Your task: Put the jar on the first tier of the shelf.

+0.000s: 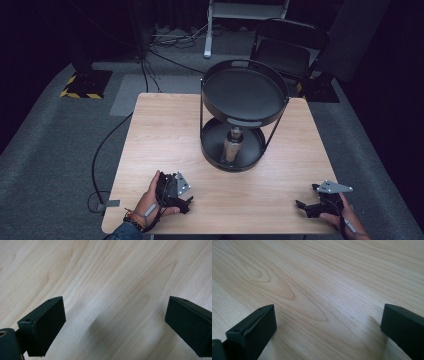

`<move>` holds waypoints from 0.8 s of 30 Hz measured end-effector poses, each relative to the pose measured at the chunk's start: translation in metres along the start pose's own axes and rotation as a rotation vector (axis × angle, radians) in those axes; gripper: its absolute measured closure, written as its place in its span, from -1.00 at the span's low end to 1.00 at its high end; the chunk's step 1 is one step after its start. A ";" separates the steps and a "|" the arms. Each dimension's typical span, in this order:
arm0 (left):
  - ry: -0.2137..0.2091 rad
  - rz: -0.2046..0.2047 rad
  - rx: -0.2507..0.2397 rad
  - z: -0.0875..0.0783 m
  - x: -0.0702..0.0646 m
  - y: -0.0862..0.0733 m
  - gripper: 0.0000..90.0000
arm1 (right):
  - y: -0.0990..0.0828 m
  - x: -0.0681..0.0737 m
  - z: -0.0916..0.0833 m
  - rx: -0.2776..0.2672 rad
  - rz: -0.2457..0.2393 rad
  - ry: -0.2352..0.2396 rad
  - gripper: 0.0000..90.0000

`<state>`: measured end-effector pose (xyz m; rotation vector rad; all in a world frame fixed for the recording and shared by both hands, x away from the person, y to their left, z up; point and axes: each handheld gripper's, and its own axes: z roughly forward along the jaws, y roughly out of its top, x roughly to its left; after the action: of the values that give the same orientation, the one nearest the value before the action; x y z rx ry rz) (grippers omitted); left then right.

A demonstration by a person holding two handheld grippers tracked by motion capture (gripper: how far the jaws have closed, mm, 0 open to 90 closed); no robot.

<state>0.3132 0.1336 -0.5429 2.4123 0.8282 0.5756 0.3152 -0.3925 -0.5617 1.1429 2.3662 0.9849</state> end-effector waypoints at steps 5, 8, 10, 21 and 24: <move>-0.028 -0.058 -0.020 -0.003 0.003 -0.012 -0.94 | 0.000 0.000 0.000 0.000 0.000 0.000 -1.00; -0.045 -0.092 -0.034 -0.004 0.006 -0.018 -0.94 | 0.000 0.000 0.000 0.000 0.000 0.000 -1.00; -0.056 -0.116 -0.044 -0.005 0.008 -0.022 -0.94 | 0.000 0.000 0.000 0.000 0.000 0.000 -1.00; -0.109 -0.213 -0.082 -0.012 0.019 -0.049 -0.96 | 0.000 0.000 0.000 -0.001 -0.002 0.002 -1.00; -0.108 -0.212 -0.081 -0.013 0.019 -0.050 -0.97 | 0.000 0.000 0.000 0.000 -0.002 0.003 -1.00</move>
<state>0.2985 0.1846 -0.5587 2.2257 0.9785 0.3859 0.3152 -0.3927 -0.5617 1.1394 2.3688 0.9866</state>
